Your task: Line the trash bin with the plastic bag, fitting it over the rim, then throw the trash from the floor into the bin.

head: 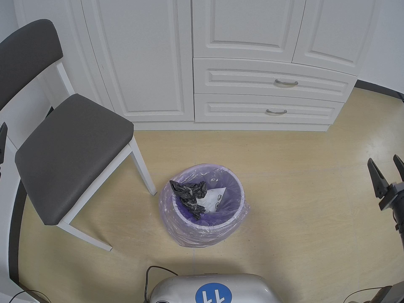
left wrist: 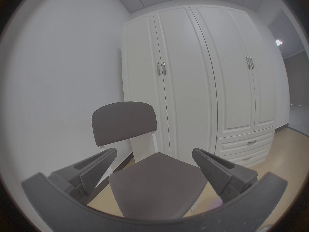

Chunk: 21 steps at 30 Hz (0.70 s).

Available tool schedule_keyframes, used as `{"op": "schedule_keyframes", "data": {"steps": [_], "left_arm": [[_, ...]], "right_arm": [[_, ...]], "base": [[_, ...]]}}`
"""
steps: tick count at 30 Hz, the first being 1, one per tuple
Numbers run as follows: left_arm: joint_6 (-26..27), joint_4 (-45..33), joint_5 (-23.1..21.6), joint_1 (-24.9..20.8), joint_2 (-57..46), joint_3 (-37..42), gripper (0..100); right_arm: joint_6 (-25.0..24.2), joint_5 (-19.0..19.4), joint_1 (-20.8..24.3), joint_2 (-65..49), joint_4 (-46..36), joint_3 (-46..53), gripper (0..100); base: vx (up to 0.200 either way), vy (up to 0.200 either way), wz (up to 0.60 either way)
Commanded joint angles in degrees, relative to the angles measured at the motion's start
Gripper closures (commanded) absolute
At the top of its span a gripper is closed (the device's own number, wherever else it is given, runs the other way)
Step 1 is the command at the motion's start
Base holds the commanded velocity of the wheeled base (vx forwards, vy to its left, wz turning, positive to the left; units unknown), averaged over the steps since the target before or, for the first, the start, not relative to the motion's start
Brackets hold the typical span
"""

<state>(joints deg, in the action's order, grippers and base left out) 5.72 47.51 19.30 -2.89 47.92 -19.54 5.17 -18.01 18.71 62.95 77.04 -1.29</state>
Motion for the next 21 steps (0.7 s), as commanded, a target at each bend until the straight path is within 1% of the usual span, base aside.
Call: {"op": "schedule_keyframes", "data": {"steps": [1,3,5,7,8,9,10,13,16,19,21], "left_arm": [[-2.29,-5.67,-0.14,-0.01,-7.76,1.26,0],[-2.55,-7.87,-0.14,-0.10,-9.43,1.26,0],[-2.90,-9.19,-0.05,-0.10,-10.30,1.00,0],[-2.99,-9.45,0.04,-0.10,-10.83,0.91,0],[-2.99,-9.54,0.13,-0.10,-11.36,0.91,0],[-2.99,-9.54,0.13,-0.10,-11.36,0.91,0],[-2.99,-9.54,0.13,-0.10,-12.24,1.08,0],[-2.99,-9.71,0.21,-0.01,-13.12,1.35,0],[-2.99,-11.30,0.39,-0.10,-14.87,1.35,0],[-2.99,-14.20,0.57,-0.01,-17.07,1.26,0],[-2.99,-17.01,0.57,0.34,-19.62,1.08,0]], "right_arm": [[-0.07,-0.01,-0.78,-21.91,-18.25,-2.05,0],[-0.07,0.08,-1.75,-28.15,-26.68,-3.81,0],[-0.16,0.25,-3.86,-33.07,-34.07,-5.48,0],[-0.25,0.43,-5.44,-35.53,-37.49,-6.18,0],[-0.60,0.78,-7.11,-37.90,-40.31,-6.62,0],[-0.60,0.78,-7.11,-37.90,-40.31,-6.62,0],[-0.95,0.87,-8.69,-40.36,-42.33,-6.62,0],[-1.04,0.87,-9.48,-42.12,-42.77,-6.27,0],[-1.04,0.69,-10.63,-45.37,-43.38,-5.39,0],[-0.95,0.95,-12.82,-48.71,-45.58,-5.65,0],[-0.95,1.22,-14.58,-52.76,-50.24,-6.44,0]], "base": [[0.000,0.000,0.00],[0.000,0.000,0.00],[0.000,0.000,0.00],[0.000,0.000,0.00],[0.000,0.000,0.00],[0.000,0.000,0.00],[0.000,0.000,0.00],[0.000,0.000,0.00],[0.000,0.000,0.00],[0.000,0.000,0.00],[0.000,0.000,0.00]]}}
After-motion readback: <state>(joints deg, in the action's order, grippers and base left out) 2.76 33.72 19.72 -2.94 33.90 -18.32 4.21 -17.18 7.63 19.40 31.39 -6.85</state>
